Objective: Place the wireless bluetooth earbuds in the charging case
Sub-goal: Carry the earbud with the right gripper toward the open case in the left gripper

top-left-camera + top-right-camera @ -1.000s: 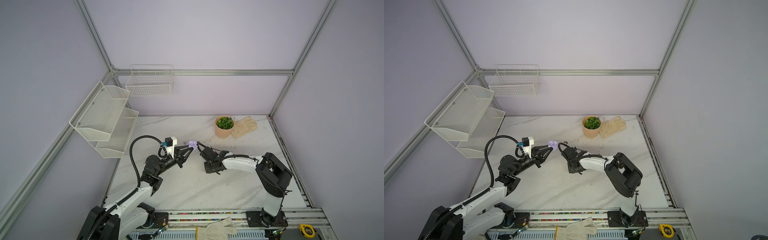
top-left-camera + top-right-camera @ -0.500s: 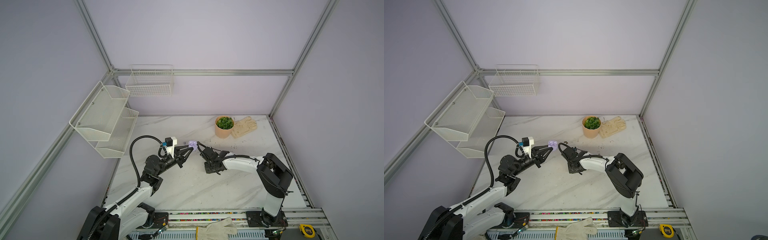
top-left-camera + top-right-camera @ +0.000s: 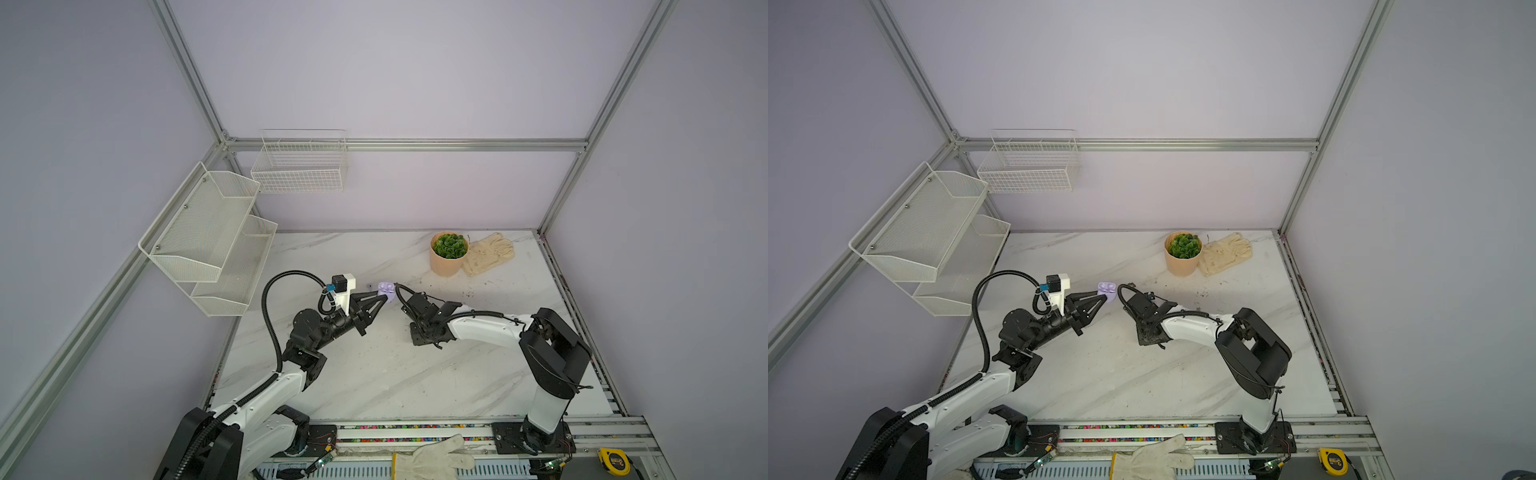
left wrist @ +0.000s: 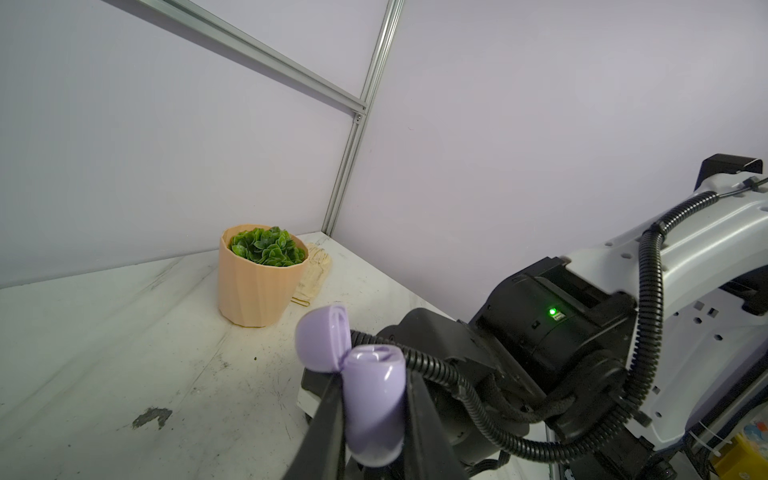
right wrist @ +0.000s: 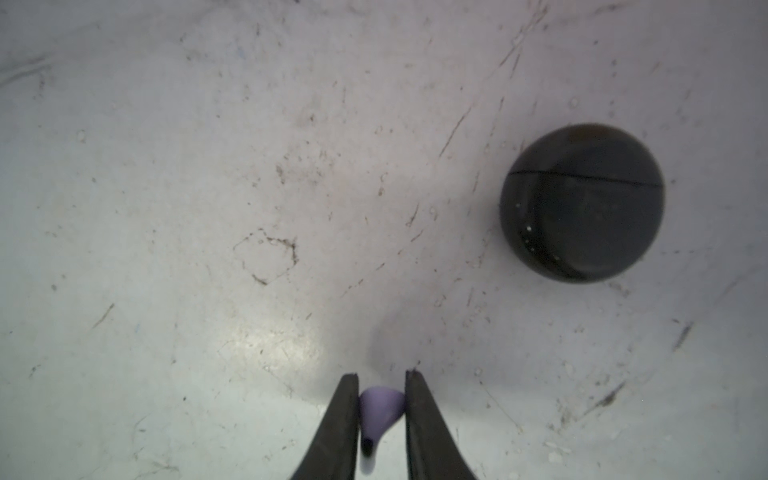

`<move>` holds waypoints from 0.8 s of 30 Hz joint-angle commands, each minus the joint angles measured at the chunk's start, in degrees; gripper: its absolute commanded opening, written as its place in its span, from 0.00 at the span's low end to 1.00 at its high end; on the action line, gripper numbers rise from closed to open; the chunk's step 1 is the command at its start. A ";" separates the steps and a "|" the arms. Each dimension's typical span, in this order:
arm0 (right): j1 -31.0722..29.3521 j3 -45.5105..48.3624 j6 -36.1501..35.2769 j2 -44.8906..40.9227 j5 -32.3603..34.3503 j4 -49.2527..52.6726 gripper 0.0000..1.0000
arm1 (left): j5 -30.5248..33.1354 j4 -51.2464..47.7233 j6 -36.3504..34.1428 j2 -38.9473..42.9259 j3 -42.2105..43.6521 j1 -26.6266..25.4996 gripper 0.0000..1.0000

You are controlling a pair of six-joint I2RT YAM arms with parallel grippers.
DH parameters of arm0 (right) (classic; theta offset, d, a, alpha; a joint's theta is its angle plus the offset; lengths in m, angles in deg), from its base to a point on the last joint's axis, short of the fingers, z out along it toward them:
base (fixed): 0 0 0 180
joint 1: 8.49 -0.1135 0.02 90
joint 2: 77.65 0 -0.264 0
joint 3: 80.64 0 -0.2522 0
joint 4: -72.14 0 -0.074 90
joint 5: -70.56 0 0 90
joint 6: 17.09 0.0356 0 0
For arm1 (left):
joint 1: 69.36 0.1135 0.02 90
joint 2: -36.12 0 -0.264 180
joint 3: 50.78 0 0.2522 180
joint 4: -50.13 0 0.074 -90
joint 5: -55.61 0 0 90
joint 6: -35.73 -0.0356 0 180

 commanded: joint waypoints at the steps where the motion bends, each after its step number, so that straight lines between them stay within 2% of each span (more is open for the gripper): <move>1: 0.29 1.19 0.24 -2.88 2.16 -0.63 0.22 | 0.15 3.05 0.53 0.22 0.04 0.16 0.00; 13: 4.13 1.52 -3.26 -8.42 2.70 -4.49 0.20 | 0.83 6.80 1.45 -2.38 -1.36 0.13 0.00; 24: 6.97 -4.50 -8.50 -13.24 3.50 -4.82 0.20 | 1.06 19.76 1.74 -9.44 -3.94 0.13 0.00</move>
